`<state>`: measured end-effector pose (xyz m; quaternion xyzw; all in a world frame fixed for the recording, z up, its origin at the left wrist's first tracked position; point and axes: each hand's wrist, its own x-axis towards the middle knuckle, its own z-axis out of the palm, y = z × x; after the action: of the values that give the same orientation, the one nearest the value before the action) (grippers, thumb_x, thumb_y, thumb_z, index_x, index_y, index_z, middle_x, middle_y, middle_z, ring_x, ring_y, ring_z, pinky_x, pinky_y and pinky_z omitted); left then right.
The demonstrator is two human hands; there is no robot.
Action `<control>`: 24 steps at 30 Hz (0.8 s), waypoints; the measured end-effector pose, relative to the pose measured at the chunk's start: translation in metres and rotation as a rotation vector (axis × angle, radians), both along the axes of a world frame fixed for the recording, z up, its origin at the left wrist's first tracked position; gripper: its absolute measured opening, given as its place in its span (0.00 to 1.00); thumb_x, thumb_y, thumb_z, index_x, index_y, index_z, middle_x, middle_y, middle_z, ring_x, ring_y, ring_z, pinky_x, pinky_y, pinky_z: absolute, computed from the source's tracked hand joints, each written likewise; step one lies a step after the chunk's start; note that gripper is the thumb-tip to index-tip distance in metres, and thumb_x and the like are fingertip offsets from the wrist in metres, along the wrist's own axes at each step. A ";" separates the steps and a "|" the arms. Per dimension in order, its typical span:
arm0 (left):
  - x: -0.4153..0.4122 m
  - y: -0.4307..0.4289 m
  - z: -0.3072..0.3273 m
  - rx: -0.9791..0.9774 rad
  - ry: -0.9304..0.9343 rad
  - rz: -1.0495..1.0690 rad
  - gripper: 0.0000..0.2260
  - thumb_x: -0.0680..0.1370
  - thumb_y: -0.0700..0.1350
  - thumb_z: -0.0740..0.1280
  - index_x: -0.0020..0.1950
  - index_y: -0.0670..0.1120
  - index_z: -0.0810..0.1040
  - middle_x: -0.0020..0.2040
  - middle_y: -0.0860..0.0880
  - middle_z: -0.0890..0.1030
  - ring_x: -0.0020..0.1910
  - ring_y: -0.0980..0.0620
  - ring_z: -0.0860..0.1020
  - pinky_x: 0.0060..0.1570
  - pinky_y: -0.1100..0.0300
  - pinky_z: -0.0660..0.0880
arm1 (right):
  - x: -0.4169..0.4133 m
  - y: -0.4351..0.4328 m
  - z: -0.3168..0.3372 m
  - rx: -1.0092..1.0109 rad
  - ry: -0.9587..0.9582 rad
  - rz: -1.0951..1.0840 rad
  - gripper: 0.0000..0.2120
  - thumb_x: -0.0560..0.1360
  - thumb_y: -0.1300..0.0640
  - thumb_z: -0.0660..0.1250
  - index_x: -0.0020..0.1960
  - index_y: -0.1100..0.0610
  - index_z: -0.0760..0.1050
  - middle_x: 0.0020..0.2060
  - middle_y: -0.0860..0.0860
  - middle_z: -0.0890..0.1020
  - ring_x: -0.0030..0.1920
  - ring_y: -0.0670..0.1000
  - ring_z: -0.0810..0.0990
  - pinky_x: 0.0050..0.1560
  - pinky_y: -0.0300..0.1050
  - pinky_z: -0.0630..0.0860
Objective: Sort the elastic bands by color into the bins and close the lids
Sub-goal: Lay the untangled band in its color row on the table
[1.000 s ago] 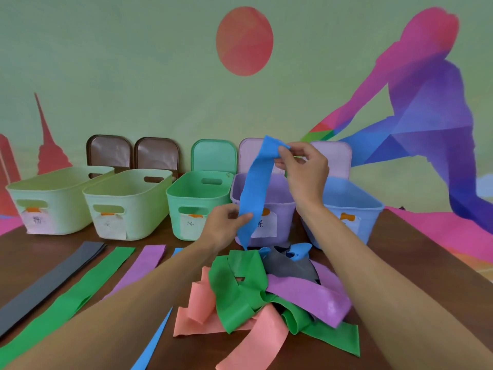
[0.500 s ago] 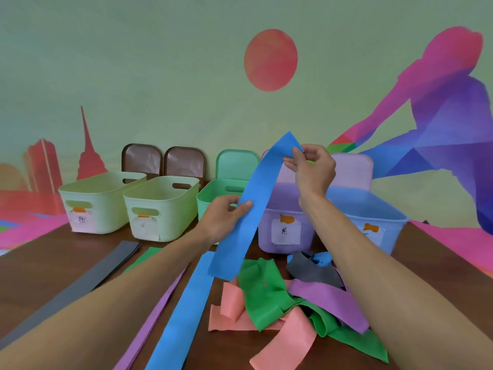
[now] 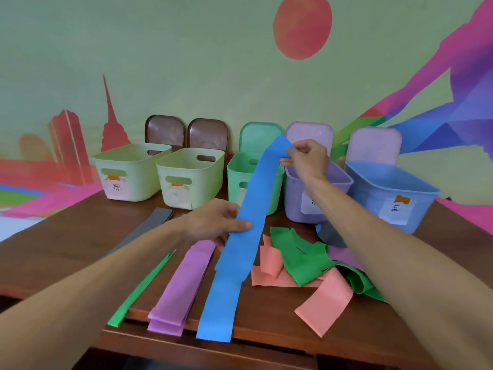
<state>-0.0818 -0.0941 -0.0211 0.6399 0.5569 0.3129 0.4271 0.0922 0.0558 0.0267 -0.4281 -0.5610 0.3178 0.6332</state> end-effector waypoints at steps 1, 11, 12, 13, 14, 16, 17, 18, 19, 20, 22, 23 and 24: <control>-0.004 -0.004 -0.003 -0.023 -0.013 -0.016 0.09 0.77 0.45 0.67 0.56 0.43 0.78 0.49 0.45 0.85 0.46 0.45 0.84 0.38 0.60 0.80 | -0.004 0.001 -0.006 -0.013 -0.049 0.007 0.07 0.74 0.66 0.66 0.41 0.55 0.73 0.35 0.52 0.81 0.26 0.45 0.82 0.35 0.38 0.79; -0.025 -0.020 -0.041 -0.337 -0.171 -0.153 0.34 0.73 0.38 0.72 0.74 0.39 0.59 0.53 0.37 0.80 0.51 0.38 0.80 0.39 0.61 0.81 | -0.023 0.015 -0.069 -0.048 -0.673 -0.044 0.05 0.73 0.59 0.71 0.47 0.59 0.81 0.45 0.54 0.83 0.49 0.52 0.80 0.54 0.44 0.75; -0.025 -0.020 -0.045 -0.346 -0.183 -0.131 0.35 0.72 0.38 0.73 0.74 0.38 0.58 0.51 0.40 0.81 0.47 0.42 0.80 0.38 0.62 0.79 | -0.026 0.017 -0.076 -0.064 -0.695 -0.040 0.04 0.72 0.59 0.72 0.46 0.58 0.81 0.46 0.55 0.84 0.49 0.54 0.80 0.54 0.47 0.76; -0.025 -0.020 -0.048 -0.356 -0.195 -0.120 0.36 0.71 0.38 0.74 0.74 0.38 0.59 0.53 0.41 0.80 0.47 0.44 0.80 0.37 0.63 0.79 | -0.029 0.018 -0.082 -0.083 -0.718 -0.032 0.04 0.71 0.59 0.72 0.45 0.57 0.81 0.46 0.55 0.84 0.50 0.54 0.81 0.54 0.48 0.77; -0.025 -0.020 -0.052 -0.370 -0.213 -0.108 0.37 0.71 0.38 0.74 0.74 0.37 0.59 0.57 0.39 0.78 0.48 0.44 0.80 0.37 0.64 0.78 | -0.032 0.020 -0.088 -0.101 -0.744 -0.017 0.04 0.71 0.58 0.72 0.45 0.57 0.81 0.46 0.55 0.84 0.50 0.54 0.81 0.55 0.48 0.77; -0.025 -0.023 -0.058 -0.405 -0.261 -0.075 0.35 0.71 0.36 0.74 0.74 0.37 0.60 0.54 0.36 0.79 0.47 0.46 0.81 0.35 0.64 0.79 | -0.039 0.025 -0.099 -0.120 -0.807 0.013 0.04 0.71 0.57 0.72 0.46 0.55 0.82 0.48 0.55 0.84 0.52 0.55 0.80 0.57 0.49 0.77; -0.026 -0.024 -0.059 -0.430 -0.275 -0.057 0.33 0.72 0.35 0.72 0.73 0.36 0.62 0.52 0.35 0.80 0.46 0.48 0.82 0.35 0.64 0.80 | -0.043 0.025 -0.104 -0.123 -0.844 0.027 0.04 0.71 0.58 0.72 0.45 0.55 0.82 0.48 0.55 0.84 0.52 0.55 0.80 0.56 0.50 0.77; -0.026 -0.025 -0.060 -0.456 -0.279 -0.047 0.29 0.72 0.34 0.72 0.71 0.36 0.65 0.51 0.37 0.82 0.47 0.48 0.83 0.37 0.63 0.81 | -0.047 0.026 -0.108 -0.125 -0.884 0.042 0.03 0.70 0.58 0.72 0.44 0.55 0.82 0.47 0.55 0.84 0.51 0.55 0.80 0.56 0.50 0.78; -0.027 -0.026 -0.062 -0.480 -0.274 -0.038 0.25 0.72 0.34 0.71 0.68 0.37 0.69 0.51 0.40 0.84 0.49 0.47 0.83 0.42 0.61 0.82 | -0.051 0.026 -0.112 -0.128 -0.924 0.059 0.01 0.70 0.59 0.72 0.42 0.54 0.82 0.46 0.54 0.84 0.50 0.55 0.81 0.54 0.51 0.78; -0.028 -0.026 -0.063 -0.501 -0.264 -0.036 0.22 0.72 0.34 0.71 0.65 0.37 0.72 0.52 0.42 0.84 0.51 0.46 0.83 0.46 0.58 0.81 | -0.055 0.027 -0.116 -0.133 -0.954 0.078 0.02 0.69 0.59 0.72 0.39 0.53 0.80 0.46 0.54 0.84 0.50 0.55 0.81 0.54 0.51 0.78; -0.029 -0.027 -0.064 -0.531 -0.229 -0.026 0.20 0.72 0.35 0.72 0.63 0.38 0.74 0.53 0.42 0.84 0.52 0.46 0.83 0.50 0.55 0.80 | -0.061 0.030 -0.124 -0.149 -0.985 0.099 0.07 0.69 0.59 0.72 0.35 0.51 0.77 0.46 0.54 0.84 0.49 0.55 0.81 0.53 0.50 0.79; -0.029 -0.027 -0.064 -0.538 -0.208 -0.015 0.20 0.72 0.35 0.72 0.63 0.38 0.74 0.53 0.42 0.84 0.52 0.46 0.83 0.50 0.54 0.79 | -0.063 0.030 -0.127 -0.154 -0.990 0.102 0.07 0.69 0.58 0.72 0.34 0.51 0.76 0.46 0.54 0.84 0.49 0.55 0.81 0.52 0.50 0.79; -0.029 -0.027 -0.064 -0.541 -0.194 -0.001 0.21 0.72 0.35 0.72 0.63 0.38 0.74 0.53 0.42 0.84 0.52 0.46 0.83 0.50 0.54 0.80 | -0.064 0.032 -0.131 -0.162 -0.994 0.105 0.06 0.69 0.58 0.71 0.35 0.52 0.77 0.46 0.54 0.84 0.49 0.55 0.81 0.52 0.50 0.79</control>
<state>-0.1108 -0.1207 -0.0856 0.4701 0.5763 0.2123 0.6339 0.0278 0.0881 -0.1040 -0.5467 -0.7888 0.1495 0.2379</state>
